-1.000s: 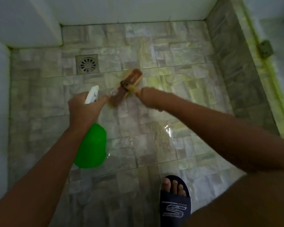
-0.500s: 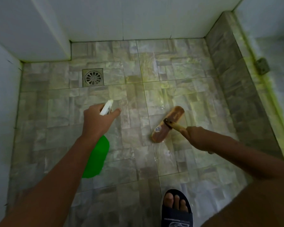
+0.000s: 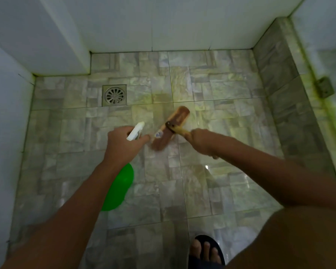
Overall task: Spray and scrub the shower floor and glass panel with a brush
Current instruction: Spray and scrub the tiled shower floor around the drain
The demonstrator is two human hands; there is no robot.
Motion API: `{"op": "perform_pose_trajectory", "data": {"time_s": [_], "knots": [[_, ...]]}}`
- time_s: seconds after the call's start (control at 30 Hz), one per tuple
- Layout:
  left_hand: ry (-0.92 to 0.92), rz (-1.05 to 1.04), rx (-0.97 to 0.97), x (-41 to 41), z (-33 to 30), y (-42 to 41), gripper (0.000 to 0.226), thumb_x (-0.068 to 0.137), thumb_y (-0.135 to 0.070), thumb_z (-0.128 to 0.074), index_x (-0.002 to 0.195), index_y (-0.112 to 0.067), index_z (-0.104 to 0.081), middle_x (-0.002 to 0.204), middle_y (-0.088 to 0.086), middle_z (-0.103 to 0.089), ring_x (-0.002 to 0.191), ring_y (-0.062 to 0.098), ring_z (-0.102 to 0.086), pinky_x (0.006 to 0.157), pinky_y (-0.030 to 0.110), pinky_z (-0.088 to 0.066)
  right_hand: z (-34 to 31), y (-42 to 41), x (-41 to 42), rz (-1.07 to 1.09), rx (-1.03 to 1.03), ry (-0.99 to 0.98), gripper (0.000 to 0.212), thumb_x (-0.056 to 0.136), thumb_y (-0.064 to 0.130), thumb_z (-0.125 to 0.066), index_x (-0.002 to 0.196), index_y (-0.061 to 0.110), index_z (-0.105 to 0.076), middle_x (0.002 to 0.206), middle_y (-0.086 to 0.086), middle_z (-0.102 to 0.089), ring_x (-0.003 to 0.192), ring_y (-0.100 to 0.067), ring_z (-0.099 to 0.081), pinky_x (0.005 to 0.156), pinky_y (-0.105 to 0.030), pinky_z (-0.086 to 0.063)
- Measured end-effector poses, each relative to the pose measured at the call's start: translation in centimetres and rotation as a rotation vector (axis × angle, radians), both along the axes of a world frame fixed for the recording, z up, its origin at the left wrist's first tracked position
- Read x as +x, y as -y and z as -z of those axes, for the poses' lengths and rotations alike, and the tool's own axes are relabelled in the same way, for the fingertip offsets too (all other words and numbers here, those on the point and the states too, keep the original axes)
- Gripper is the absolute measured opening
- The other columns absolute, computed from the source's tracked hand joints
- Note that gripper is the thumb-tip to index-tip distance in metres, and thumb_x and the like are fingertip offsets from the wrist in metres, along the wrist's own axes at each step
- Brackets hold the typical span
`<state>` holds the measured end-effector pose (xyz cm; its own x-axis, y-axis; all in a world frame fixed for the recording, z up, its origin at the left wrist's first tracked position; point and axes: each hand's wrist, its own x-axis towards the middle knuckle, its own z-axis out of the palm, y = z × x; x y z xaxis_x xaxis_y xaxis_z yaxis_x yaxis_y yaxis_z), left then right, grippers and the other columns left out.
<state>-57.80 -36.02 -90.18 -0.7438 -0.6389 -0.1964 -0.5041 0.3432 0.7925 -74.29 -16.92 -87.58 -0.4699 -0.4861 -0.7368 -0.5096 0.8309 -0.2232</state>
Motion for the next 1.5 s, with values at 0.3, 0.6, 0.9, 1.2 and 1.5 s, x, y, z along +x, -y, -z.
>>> {"op": "perform_pose_trajectory", "data": {"time_s": [0.3, 0.6, 0.9, 1.2, 1.5], "knots": [[0.001, 0.273, 0.060, -7.7, -0.3, -6.0, 0.061, 0.079, -0.036, -0.090, 0.054, -0.019, -0.037, 0.052, -0.005, -0.034, 0.048, 0.006, -0.030, 0.049, 0.023, -0.022, 0.3, -20.7, -2.5, 0.133, 0.183, -0.140, 0.058, 0.100, 0.056, -0.015, 0.106, 0.014, -0.054, 0.107, -0.016, -0.060, 0.093, -0.031, -0.059, 0.074, -0.030, -0.039], [0.074, 0.249, 0.016, -11.7, 0.2, -9.4, 0.058, 0.077, -0.044, -0.089, 0.053, -0.014, -0.046, 0.053, 0.003, -0.046, 0.053, 0.021, -0.046, 0.054, 0.033, -0.032, -1.9, -26.3, -6.9, 0.234, 0.297, -0.148, 0.058, 0.106, 0.021, -0.031, 0.157, 0.019, -0.003, 0.123, -0.021, -0.057, 0.109, -0.031, -0.061, 0.088, -0.033, -0.047], [0.146, 0.133, 0.103, -12.2, 0.2, -8.3, 0.054, 0.077, -0.033, -0.092, 0.057, -0.009, -0.048, 0.060, 0.007, -0.049, 0.057, 0.018, -0.046, 0.060, 0.032, -0.035, -0.9, -21.2, -11.4, 0.115, 0.197, -0.196, 0.033, 0.105, 0.044, -0.026, 0.120, 0.031, -0.052, 0.086, -0.005, -0.055, 0.079, -0.021, -0.053, 0.058, -0.028, -0.036], [0.142, -0.217, 0.030, -10.6, 0.2, -3.8, 0.050, 0.075, -0.039, -0.090, 0.062, -0.004, -0.058, 0.061, 0.008, -0.056, 0.058, 0.019, -0.051, 0.058, 0.036, -0.043, -0.5, -7.1, -12.6, -0.360, 0.024, -0.238, 0.038, 0.109, 0.025, -0.025, 0.141, 0.016, -0.043, 0.105, -0.016, -0.055, 0.089, -0.030, -0.059, 0.066, -0.031, -0.045], [0.042, -0.291, 0.076, -8.9, 0.2, -1.0, 0.051, 0.070, -0.042, -0.089, 0.067, -0.002, -0.058, 0.063, 0.001, -0.050, 0.063, 0.014, -0.046, 0.064, 0.034, -0.041, 0.6, 4.2, -12.2, -0.476, -0.037, -0.206, 0.040, 0.108, 0.025, -0.025, 0.147, 0.022, -0.035, 0.114, -0.017, -0.054, 0.096, -0.032, -0.061, 0.069, -0.034, -0.044]]}}
